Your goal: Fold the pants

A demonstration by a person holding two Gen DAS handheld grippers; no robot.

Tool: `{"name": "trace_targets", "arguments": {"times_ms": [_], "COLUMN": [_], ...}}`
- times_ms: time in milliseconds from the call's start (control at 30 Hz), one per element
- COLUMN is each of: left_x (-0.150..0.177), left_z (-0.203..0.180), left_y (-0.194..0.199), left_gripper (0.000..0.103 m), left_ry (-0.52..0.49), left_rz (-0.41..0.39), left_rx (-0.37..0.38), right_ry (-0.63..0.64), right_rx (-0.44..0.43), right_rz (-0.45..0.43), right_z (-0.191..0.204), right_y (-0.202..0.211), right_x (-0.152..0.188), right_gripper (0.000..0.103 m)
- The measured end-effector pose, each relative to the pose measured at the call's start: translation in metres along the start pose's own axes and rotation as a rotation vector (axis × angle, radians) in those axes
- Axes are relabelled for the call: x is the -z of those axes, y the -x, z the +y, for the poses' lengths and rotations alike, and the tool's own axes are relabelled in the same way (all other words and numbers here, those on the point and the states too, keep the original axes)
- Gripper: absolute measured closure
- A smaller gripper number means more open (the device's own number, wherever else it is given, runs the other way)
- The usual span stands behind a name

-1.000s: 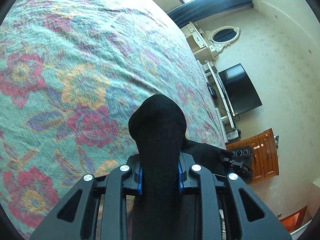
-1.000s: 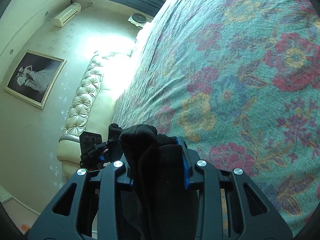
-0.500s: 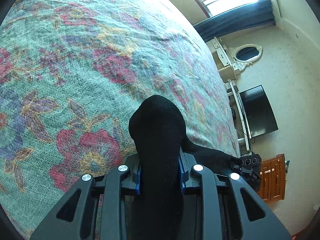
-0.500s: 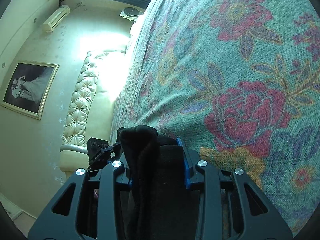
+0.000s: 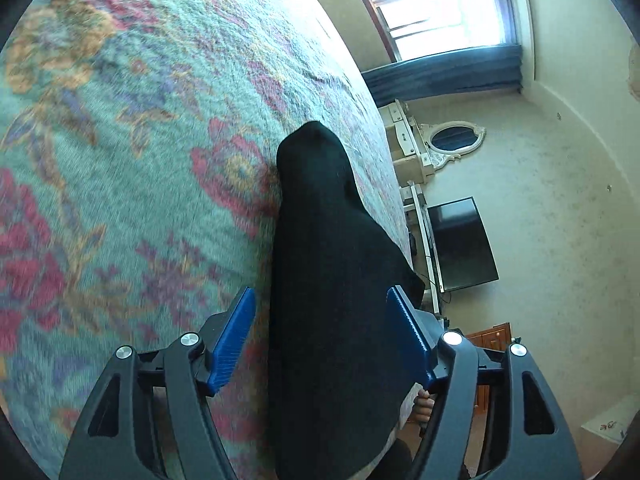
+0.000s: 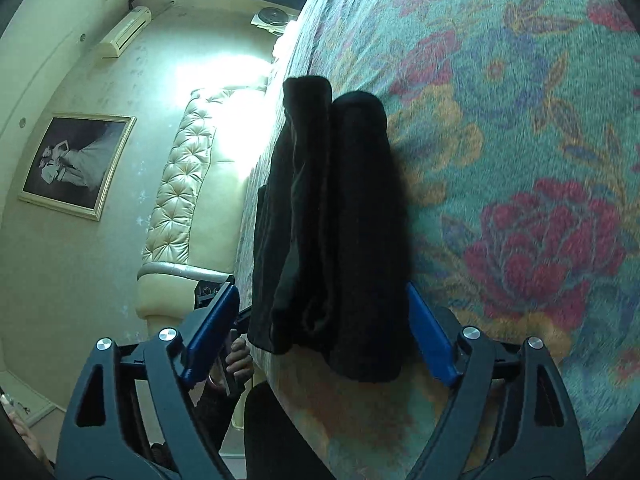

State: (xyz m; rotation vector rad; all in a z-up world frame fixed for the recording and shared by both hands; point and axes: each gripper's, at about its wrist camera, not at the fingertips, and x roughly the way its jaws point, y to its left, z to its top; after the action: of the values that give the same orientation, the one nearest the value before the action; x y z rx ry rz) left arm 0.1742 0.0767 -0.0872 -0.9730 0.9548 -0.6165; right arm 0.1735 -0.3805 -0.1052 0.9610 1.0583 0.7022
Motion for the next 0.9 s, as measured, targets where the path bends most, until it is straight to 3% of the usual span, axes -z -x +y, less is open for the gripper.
{"name": "trace_targets", "arguments": {"times_ms": [133,200,267,333,467,533,600,667,767,900], "left_x": [0.035,0.045,0.049,0.05,0.051,0.053,0.054,0.056,0.055,0.055], "left_z": [-0.006,-0.014,-0.018,-0.02,-0.025,-0.026,-0.021,-0.01,-0.002,-0.003], "left_y": [0.005,0.001,-0.001,-0.006,-0.009,-0.006,-0.004,0.001,0.002,-0.003], "left_gripper": [0.028,0.021,0.019,0.019,0.02,0.029,0.05,0.061,0.066,0.067], "left_ry": [0.014,0.019,0.005,-0.006,0.005,0.025,0.043,0.063,0.071,0.002], "left_rz": [0.001,-0.007,-0.037,-0.039,-0.025,-0.029,-0.03,-0.036,-0.035,-0.03], "left_rx": [0.005,-0.007,-0.034,-0.057,-0.068,-0.082,-0.129,-0.148,-0.133,-0.153], "right_ry": [-0.01,0.003,-0.001,-0.036,-0.062,-0.071,-0.07,-0.063,-0.048,-0.063], "right_rx": [0.02,0.059,0.116,0.098,0.05,0.039,0.035,0.038,0.061,0.026], "right_rz": [-0.036,-0.024,-0.008,-0.012,-0.027,-0.037,-0.042,-0.042,-0.032,-0.041], "right_z": [0.003,0.008,0.007,-0.001,-0.004,-0.005,-0.005,-0.006,-0.012,-0.023], "right_y": [-0.006,-0.013,-0.018,-0.015,-0.006,-0.002,0.0,0.002,-0.001,-0.002], "right_x": [0.011,0.013,0.015,0.017,0.021,0.022,0.023,0.023,0.023,0.025], "right_gripper": [0.02,0.025,0.053,0.064,0.069,0.07,0.07,0.071,0.072,0.072]}}
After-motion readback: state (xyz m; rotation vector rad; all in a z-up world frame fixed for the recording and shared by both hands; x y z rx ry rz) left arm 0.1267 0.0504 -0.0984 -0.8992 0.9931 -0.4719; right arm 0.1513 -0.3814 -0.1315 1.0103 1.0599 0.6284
